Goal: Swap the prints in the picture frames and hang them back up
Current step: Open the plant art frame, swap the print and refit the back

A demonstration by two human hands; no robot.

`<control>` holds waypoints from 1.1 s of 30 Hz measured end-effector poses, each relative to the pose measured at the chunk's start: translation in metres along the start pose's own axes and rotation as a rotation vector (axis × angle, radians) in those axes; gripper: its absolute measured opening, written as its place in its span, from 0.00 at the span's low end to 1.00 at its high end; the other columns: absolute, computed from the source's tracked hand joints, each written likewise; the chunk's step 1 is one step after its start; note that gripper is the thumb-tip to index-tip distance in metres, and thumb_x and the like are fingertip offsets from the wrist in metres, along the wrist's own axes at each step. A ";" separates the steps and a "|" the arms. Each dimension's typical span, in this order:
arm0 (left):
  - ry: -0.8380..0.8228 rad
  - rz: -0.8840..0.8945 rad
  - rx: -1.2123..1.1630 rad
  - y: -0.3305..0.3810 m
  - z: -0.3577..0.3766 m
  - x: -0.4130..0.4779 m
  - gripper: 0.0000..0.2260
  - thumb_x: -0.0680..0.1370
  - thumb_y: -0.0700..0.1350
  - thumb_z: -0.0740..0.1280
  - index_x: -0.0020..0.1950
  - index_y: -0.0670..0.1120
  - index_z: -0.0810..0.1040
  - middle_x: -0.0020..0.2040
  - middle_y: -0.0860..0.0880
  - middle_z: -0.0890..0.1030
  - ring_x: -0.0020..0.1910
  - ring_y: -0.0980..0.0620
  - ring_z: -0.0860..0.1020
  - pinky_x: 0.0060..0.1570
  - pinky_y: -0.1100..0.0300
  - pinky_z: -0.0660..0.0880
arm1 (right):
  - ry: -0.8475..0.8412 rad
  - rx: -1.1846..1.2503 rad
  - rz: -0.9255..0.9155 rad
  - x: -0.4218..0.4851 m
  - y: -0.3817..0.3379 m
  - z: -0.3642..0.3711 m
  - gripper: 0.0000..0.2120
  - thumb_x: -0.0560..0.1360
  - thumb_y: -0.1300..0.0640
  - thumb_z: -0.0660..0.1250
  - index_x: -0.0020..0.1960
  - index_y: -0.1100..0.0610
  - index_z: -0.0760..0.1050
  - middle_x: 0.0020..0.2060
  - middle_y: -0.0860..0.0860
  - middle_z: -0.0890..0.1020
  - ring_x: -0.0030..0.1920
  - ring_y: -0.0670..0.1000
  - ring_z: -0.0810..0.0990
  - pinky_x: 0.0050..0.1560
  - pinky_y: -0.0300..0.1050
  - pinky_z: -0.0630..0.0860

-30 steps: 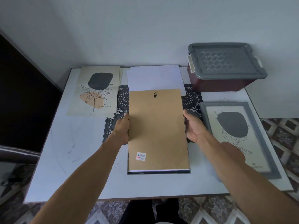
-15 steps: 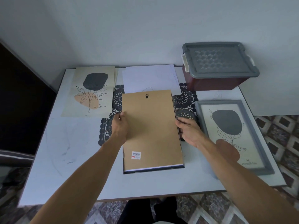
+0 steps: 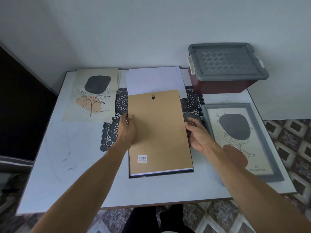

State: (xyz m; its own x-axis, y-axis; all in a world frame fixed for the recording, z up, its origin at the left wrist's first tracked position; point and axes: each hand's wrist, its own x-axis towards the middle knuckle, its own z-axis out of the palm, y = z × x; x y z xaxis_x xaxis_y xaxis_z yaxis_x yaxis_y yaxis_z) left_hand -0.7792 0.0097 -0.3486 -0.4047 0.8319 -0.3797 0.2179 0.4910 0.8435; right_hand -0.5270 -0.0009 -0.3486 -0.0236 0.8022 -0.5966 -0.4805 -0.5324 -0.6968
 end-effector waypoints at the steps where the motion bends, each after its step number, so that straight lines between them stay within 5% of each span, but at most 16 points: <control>1: -0.003 0.001 -0.009 0.000 0.001 0.000 0.21 0.84 0.54 0.54 0.76 0.50 0.63 0.66 0.46 0.72 0.58 0.49 0.70 0.55 0.57 0.66 | 0.009 -0.050 -0.030 -0.001 -0.001 0.001 0.08 0.81 0.67 0.61 0.53 0.55 0.74 0.38 0.53 0.84 0.34 0.48 0.82 0.34 0.41 0.81; 5: -0.017 -0.022 -0.035 -0.001 0.002 -0.001 0.21 0.85 0.53 0.54 0.77 0.50 0.62 0.64 0.47 0.72 0.59 0.47 0.71 0.55 0.57 0.66 | 0.062 -0.208 -0.129 0.000 0.000 0.005 0.05 0.80 0.61 0.66 0.49 0.53 0.78 0.42 0.53 0.83 0.38 0.49 0.81 0.36 0.42 0.79; 8: -0.013 -0.022 -0.018 0.000 0.003 -0.001 0.19 0.85 0.51 0.53 0.76 0.50 0.63 0.60 0.47 0.74 0.55 0.47 0.73 0.52 0.57 0.67 | 0.148 -0.400 -0.221 0.006 0.008 0.002 0.08 0.72 0.45 0.74 0.47 0.48 0.82 0.49 0.51 0.85 0.53 0.53 0.82 0.56 0.51 0.79; 12: 0.010 -0.032 -0.013 0.000 0.005 -0.002 0.19 0.85 0.49 0.52 0.76 0.51 0.62 0.59 0.49 0.74 0.52 0.48 0.72 0.50 0.57 0.66 | 0.207 -0.726 -0.449 -0.004 0.012 0.011 0.12 0.75 0.52 0.73 0.56 0.55 0.82 0.43 0.39 0.82 0.49 0.42 0.82 0.57 0.41 0.78; 15: 0.016 -0.038 -0.013 0.003 0.007 -0.005 0.19 0.85 0.48 0.51 0.76 0.52 0.61 0.58 0.48 0.73 0.52 0.47 0.71 0.49 0.56 0.66 | 0.250 -0.866 -0.539 -0.008 0.013 0.016 0.11 0.75 0.54 0.73 0.55 0.58 0.83 0.40 0.41 0.83 0.47 0.46 0.83 0.56 0.45 0.79; 27: -0.001 -0.039 -0.039 0.006 0.009 -0.011 0.19 0.85 0.49 0.50 0.77 0.51 0.59 0.59 0.49 0.71 0.54 0.48 0.69 0.51 0.57 0.63 | 0.304 -0.643 -0.483 -0.005 0.018 0.015 0.10 0.74 0.59 0.74 0.55 0.56 0.82 0.44 0.44 0.85 0.48 0.43 0.83 0.56 0.40 0.78; 30: 0.002 -0.028 -0.002 0.008 0.012 -0.014 0.19 0.85 0.49 0.51 0.77 0.50 0.59 0.59 0.49 0.70 0.55 0.48 0.70 0.54 0.58 0.63 | 0.318 -0.525 -0.298 0.006 0.014 0.013 0.11 0.72 0.52 0.76 0.49 0.59 0.83 0.41 0.48 0.85 0.44 0.46 0.82 0.49 0.43 0.77; 33: -0.001 -0.037 0.062 0.009 0.017 -0.019 0.18 0.85 0.50 0.50 0.75 0.48 0.61 0.60 0.44 0.73 0.56 0.46 0.73 0.52 0.57 0.65 | 0.316 -0.645 -0.193 0.008 0.009 0.011 0.23 0.74 0.44 0.72 0.45 0.67 0.80 0.36 0.52 0.80 0.39 0.49 0.76 0.42 0.42 0.69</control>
State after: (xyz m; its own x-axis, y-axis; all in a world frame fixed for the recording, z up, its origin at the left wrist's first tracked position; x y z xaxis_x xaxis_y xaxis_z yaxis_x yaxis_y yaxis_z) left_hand -0.7549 0.0031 -0.3401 -0.4123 0.8132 -0.4107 0.2574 0.5364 0.8037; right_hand -0.5414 0.0042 -0.3551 0.3095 0.8333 -0.4581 0.1620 -0.5209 -0.8381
